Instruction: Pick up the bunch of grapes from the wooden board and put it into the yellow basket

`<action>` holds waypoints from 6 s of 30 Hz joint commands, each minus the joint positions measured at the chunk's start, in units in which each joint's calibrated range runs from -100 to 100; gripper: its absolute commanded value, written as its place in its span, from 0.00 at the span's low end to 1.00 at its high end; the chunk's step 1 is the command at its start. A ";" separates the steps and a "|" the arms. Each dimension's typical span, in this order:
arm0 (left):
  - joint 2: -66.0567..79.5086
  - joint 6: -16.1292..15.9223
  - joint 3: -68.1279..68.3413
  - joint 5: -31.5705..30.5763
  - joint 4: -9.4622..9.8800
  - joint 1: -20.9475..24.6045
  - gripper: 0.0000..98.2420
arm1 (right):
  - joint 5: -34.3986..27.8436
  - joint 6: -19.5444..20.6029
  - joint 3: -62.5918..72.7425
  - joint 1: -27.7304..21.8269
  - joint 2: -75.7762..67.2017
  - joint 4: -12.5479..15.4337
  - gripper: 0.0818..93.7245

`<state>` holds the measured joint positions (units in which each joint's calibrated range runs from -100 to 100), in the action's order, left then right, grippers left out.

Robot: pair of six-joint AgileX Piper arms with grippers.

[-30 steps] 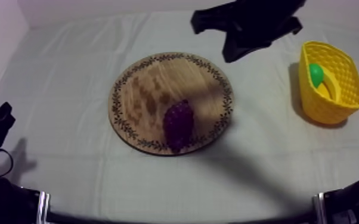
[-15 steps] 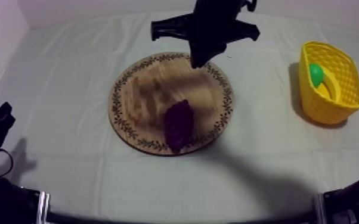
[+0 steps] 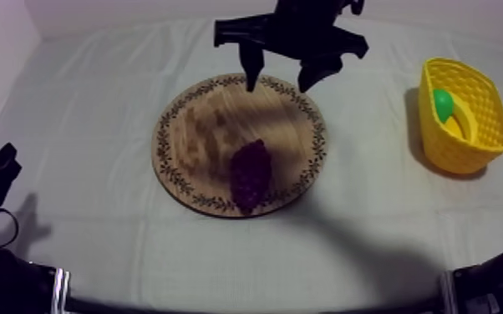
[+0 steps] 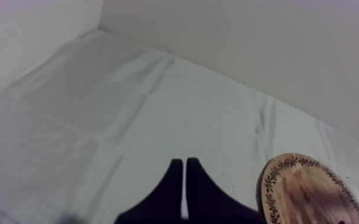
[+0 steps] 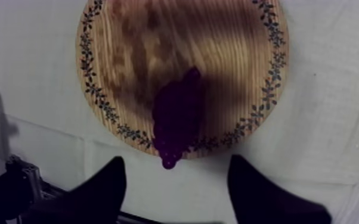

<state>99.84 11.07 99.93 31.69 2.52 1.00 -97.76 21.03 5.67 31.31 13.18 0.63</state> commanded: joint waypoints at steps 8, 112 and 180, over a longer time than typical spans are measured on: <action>-0.02 -0.01 -0.04 0.00 -0.01 -0.02 0.00 | 0.28 0.68 -1.75 -0.08 0.56 1.36 0.70; -0.02 -0.01 -0.04 0.00 -0.01 -0.02 0.00 | 0.24 -5.14 1.99 -4.21 -0.91 -0.32 0.44; -0.02 -0.01 -0.04 0.00 -0.01 -0.02 0.00 | 6.72 -19.16 -17.72 -39.24 6.77 -5.61 0.71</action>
<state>99.84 11.07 99.93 31.70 2.52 1.00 -90.74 1.93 -12.16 -7.94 20.00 -5.07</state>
